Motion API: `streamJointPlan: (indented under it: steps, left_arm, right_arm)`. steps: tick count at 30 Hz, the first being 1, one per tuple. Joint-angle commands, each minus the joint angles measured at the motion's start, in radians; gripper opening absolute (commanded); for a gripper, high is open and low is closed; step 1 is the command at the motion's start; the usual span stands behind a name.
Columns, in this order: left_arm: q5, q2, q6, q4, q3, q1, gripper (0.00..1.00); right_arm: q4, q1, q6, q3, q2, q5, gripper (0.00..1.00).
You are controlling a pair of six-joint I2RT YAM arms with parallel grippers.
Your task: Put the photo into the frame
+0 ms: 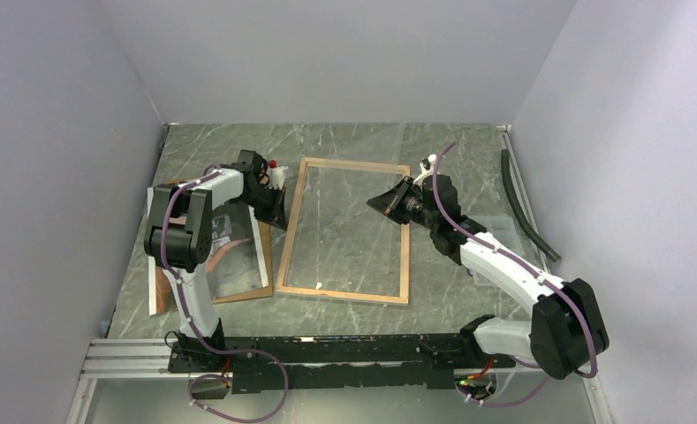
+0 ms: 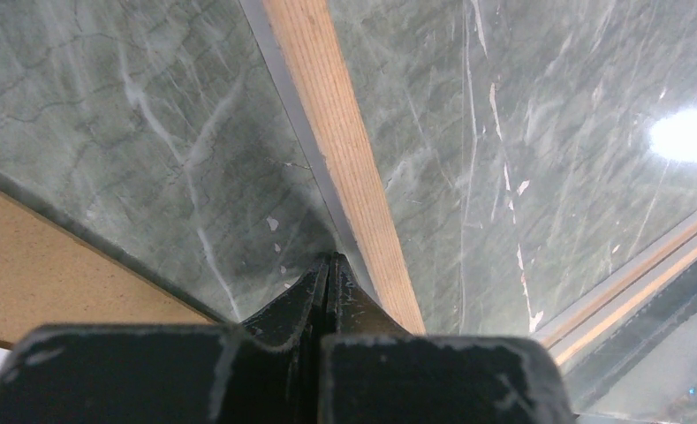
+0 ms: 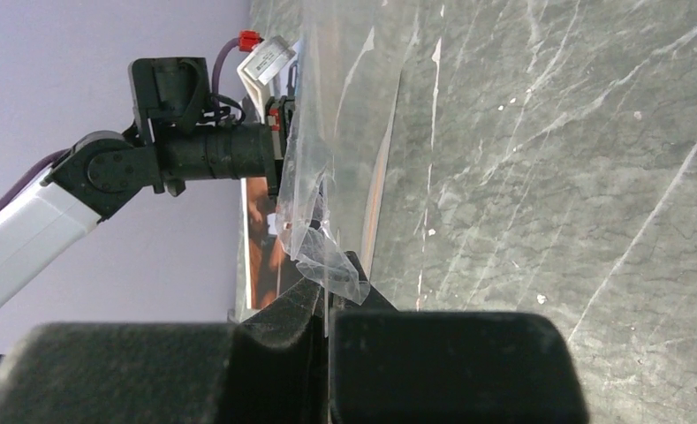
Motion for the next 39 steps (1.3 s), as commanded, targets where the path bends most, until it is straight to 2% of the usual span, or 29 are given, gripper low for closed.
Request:
streamJointPlan:
  steps: [1,39]
  left_arm:
    - [-0.052,-0.003,0.017,0.003,-0.034,-0.008,0.03]
    - [-0.054,-0.004,0.02,0.0,-0.034,-0.008,0.03]
  right_arm:
    - [0.103,0.002,0.035,0.023,-0.006,-0.017,0.0]
    - [0.132,0.009,0.041,0.005,0.06,-0.036,0.0]
